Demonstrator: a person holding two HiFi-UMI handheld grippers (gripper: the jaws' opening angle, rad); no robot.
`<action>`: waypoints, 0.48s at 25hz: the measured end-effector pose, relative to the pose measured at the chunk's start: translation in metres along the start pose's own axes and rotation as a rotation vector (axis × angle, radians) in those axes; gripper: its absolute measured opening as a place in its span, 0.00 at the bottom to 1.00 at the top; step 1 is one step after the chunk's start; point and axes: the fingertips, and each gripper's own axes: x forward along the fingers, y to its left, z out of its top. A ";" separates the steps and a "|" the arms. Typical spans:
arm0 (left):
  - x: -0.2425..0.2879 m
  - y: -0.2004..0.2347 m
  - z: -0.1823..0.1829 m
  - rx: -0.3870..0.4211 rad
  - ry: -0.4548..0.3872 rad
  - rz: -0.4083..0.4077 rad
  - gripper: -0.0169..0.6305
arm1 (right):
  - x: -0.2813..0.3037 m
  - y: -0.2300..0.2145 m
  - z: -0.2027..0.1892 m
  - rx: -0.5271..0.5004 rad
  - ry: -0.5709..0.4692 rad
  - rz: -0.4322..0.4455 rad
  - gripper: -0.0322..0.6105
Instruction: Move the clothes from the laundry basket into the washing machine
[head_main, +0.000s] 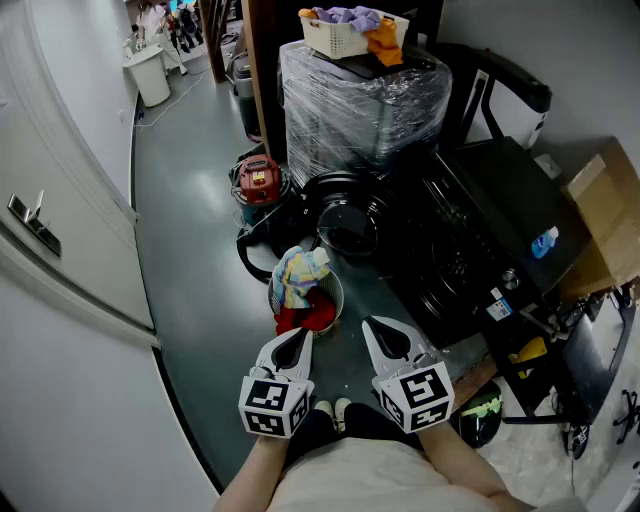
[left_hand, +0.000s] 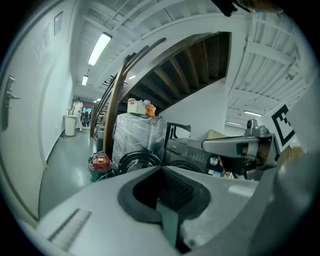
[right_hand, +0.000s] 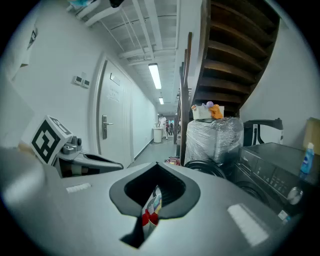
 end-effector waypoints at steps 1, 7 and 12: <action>0.000 0.000 -0.002 -0.003 0.003 -0.002 0.03 | 0.001 -0.001 0.000 -0.002 0.000 -0.004 0.09; 0.004 0.004 0.000 -0.009 0.003 0.001 0.03 | 0.008 0.001 0.003 -0.012 0.004 0.009 0.09; 0.006 0.006 0.003 0.000 -0.002 -0.002 0.03 | 0.011 0.005 0.000 0.007 0.008 0.015 0.09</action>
